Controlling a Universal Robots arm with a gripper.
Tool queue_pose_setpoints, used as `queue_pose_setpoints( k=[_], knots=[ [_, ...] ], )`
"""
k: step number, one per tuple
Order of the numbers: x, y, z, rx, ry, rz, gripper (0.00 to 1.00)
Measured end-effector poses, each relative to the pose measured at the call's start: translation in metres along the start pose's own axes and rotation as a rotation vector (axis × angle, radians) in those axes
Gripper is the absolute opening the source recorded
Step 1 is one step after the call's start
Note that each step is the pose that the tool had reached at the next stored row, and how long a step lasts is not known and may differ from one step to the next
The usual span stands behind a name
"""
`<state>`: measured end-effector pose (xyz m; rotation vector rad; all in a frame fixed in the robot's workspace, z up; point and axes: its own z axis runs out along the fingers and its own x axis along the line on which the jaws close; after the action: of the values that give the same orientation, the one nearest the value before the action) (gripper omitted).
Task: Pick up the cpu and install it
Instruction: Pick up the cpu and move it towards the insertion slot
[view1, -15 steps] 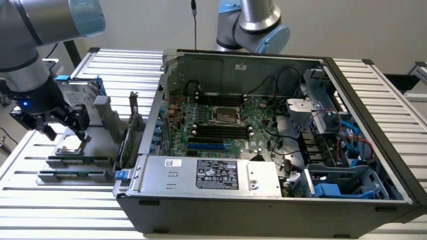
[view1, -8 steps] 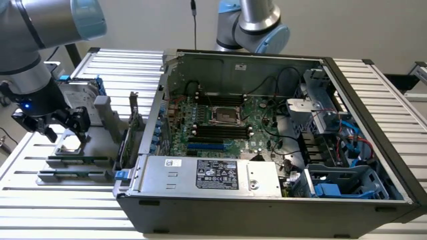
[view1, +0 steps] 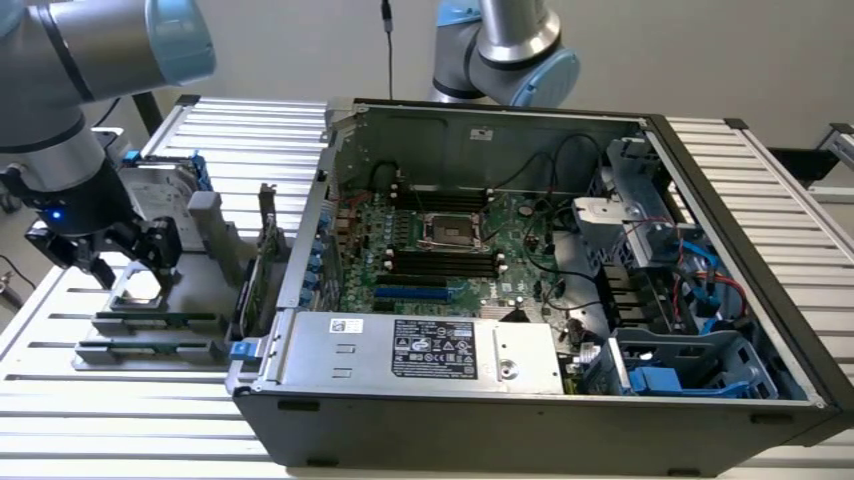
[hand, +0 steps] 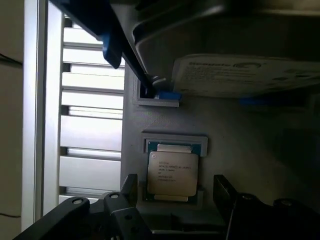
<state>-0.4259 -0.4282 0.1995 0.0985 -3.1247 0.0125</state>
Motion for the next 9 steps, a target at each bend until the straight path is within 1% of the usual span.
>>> queue_pose_setpoints(
  k=[3,9],
  knots=[
    [-0.0001,0.0008,0.0011,0.0035,0.0002,0.002,0.71],
    [-0.0002,0.0033,0.0022,0.0063,0.0003,0.008,0.71]
  ],
)
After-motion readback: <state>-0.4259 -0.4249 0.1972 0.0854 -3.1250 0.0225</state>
